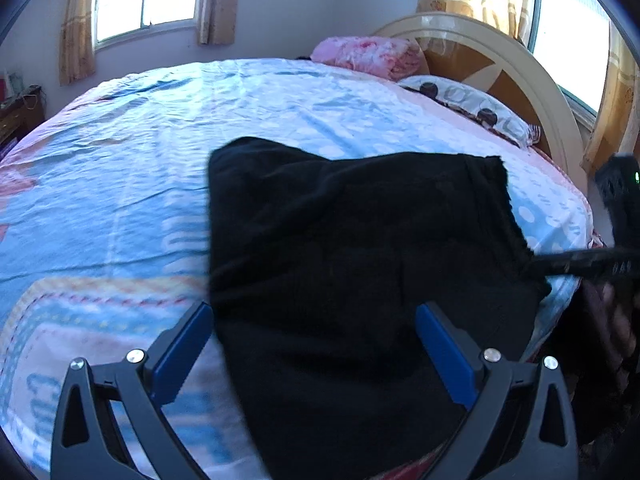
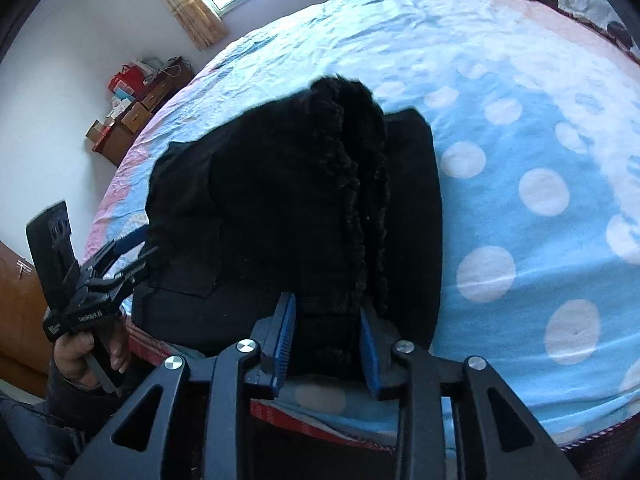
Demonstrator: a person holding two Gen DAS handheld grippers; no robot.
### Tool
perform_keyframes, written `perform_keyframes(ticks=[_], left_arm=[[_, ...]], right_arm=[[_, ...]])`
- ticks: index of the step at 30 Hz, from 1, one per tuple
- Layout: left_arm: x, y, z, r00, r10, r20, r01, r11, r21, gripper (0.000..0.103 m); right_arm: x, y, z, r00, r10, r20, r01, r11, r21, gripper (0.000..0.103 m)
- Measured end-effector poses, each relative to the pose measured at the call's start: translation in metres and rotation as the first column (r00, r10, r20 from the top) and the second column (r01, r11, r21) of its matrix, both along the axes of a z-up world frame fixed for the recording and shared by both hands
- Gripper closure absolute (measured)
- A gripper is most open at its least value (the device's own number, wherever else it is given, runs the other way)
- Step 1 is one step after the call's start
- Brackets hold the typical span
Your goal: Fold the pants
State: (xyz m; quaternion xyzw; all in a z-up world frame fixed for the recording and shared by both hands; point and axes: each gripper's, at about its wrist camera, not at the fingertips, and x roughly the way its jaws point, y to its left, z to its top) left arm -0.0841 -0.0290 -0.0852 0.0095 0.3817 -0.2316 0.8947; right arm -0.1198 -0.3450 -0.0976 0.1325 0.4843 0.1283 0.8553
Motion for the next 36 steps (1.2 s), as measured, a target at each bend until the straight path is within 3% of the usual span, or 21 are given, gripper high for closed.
perform_keyframes(ticks=[1,6,12,17,22,24,26,28,30,31,34,35,36], left_arm=[[-0.001,0.004,0.0,1.0,0.007,-0.001,-0.007,1.0,-0.006,0.0],[0.001,0.006,-0.007,1.0,0.012,-0.015,-0.012,1.0,-0.006,0.0],[0.002,0.008,-0.009,1.0,0.014,-0.025,-0.015,0.999,-0.033,0.0],[0.002,0.013,-0.011,0.999,0.013,-0.031,-0.014,0.999,-0.045,0.0],[0.004,0.014,-0.014,1.0,0.0,-0.026,-0.002,0.999,-0.05,0.0],[0.007,0.016,-0.017,0.999,-0.008,-0.033,0.006,0.998,-0.059,0.0],[0.011,0.018,-0.022,0.999,-0.01,-0.052,0.006,0.997,-0.073,0.0],[0.013,0.023,-0.026,0.998,-0.013,-0.06,0.007,0.996,-0.089,0.0],[0.014,0.025,-0.026,0.999,-0.015,-0.05,0.011,0.996,-0.09,0.0],[0.015,0.025,-0.027,0.999,-0.014,-0.048,0.01,0.996,-0.089,0.0],[0.017,0.024,-0.027,0.999,-0.014,-0.037,0.011,0.996,-0.086,0.0],[0.017,0.025,-0.027,0.999,-0.017,-0.034,0.014,0.997,-0.081,0.0],[0.017,0.024,-0.028,0.999,-0.018,-0.03,0.016,0.997,-0.075,0.0]], right_arm=[[-0.001,-0.001,0.009,1.0,-0.009,0.017,0.01,1.0,-0.028,0.055],[0.009,0.0,0.053,0.994,-0.014,0.104,0.02,0.998,-0.056,0.055],[0.07,0.061,0.079,0.979,0.182,0.087,-0.188,0.98,0.059,0.054],[0.138,0.142,0.068,0.937,0.347,-0.026,-0.344,0.936,0.076,0.053],[0.2,0.194,0.054,0.922,0.369,-0.114,-0.366,0.929,0.047,0.052],[0.22,0.209,0.035,0.887,0.397,-0.238,-0.394,0.917,0.061,0.05],[0.228,0.222,0.025,0.877,0.399,-0.268,-0.408,0.913,0.025,0.05],[0.233,0.234,0.014,0.844,0.438,-0.309,-0.448,0.893,0.042,0.05],[0.238,0.242,0.008,0.839,0.452,-0.302,-0.45,0.889,0.082,0.05],[0.24,0.245,0.008,0.84,0.46,-0.289,-0.455,0.886,0.088,0.055],[0.251,0.252,0.008,0.857,0.459,-0.234,-0.446,0.888,0.107,0.06],[0.257,0.254,0.007,0.865,0.454,-0.212,-0.44,0.891,0.112,0.069],[0.265,0.254,0.003,0.874,0.438,-0.208,-0.421,0.899,0.124,0.072]])
